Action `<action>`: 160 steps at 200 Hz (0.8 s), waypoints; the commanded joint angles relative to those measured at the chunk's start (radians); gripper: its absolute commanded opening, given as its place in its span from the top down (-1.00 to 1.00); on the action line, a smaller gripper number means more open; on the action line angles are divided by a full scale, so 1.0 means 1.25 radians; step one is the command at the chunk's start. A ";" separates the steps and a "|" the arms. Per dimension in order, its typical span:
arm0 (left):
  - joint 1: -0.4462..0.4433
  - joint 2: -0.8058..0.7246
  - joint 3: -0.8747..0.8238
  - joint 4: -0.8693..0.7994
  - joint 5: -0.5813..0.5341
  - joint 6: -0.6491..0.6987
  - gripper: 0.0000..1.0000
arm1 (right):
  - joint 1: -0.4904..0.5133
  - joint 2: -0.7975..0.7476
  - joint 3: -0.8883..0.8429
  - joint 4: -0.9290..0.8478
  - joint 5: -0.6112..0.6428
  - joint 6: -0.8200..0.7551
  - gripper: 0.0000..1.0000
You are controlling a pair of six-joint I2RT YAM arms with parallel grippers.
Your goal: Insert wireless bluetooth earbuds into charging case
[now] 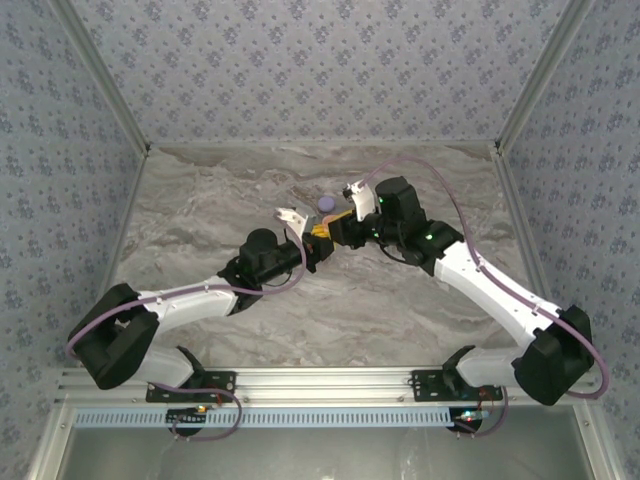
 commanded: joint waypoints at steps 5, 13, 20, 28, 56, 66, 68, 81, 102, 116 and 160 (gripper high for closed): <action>-0.006 -0.039 0.030 0.022 0.027 0.030 0.69 | 0.004 0.019 0.032 -0.035 -0.017 -0.013 0.43; -0.006 -0.039 0.029 0.022 0.028 0.032 0.69 | 0.004 0.023 0.035 -0.037 -0.017 -0.012 0.43; -0.006 -0.039 0.029 0.022 0.027 0.032 0.69 | 0.004 0.027 0.037 -0.039 -0.017 -0.012 0.43; -0.006 -0.040 0.029 0.021 0.029 0.031 0.69 | 0.003 0.029 0.039 -0.041 -0.018 -0.011 0.42; -0.006 -0.039 0.026 0.019 0.030 0.035 0.69 | 0.004 0.033 0.047 -0.044 -0.015 -0.007 0.32; -0.006 -0.038 0.027 0.016 0.026 0.037 0.69 | 0.004 0.033 0.051 -0.045 -0.013 -0.006 0.31; -0.006 -0.038 0.027 0.016 0.026 0.037 0.69 | 0.004 0.032 0.052 -0.045 -0.013 -0.006 0.31; -0.007 -0.040 0.025 0.013 0.024 0.039 0.69 | 0.004 0.028 0.057 -0.048 -0.007 -0.003 0.27; -0.006 -0.040 0.020 0.010 0.016 0.045 0.70 | 0.004 0.019 0.066 -0.051 0.003 0.000 0.21; -0.007 -0.040 0.016 0.009 0.011 0.049 0.70 | 0.004 0.013 0.069 -0.052 0.006 0.004 0.15; -0.006 -0.051 0.010 -0.004 -0.002 0.065 0.72 | 0.005 -0.014 0.068 -0.062 0.036 0.009 0.06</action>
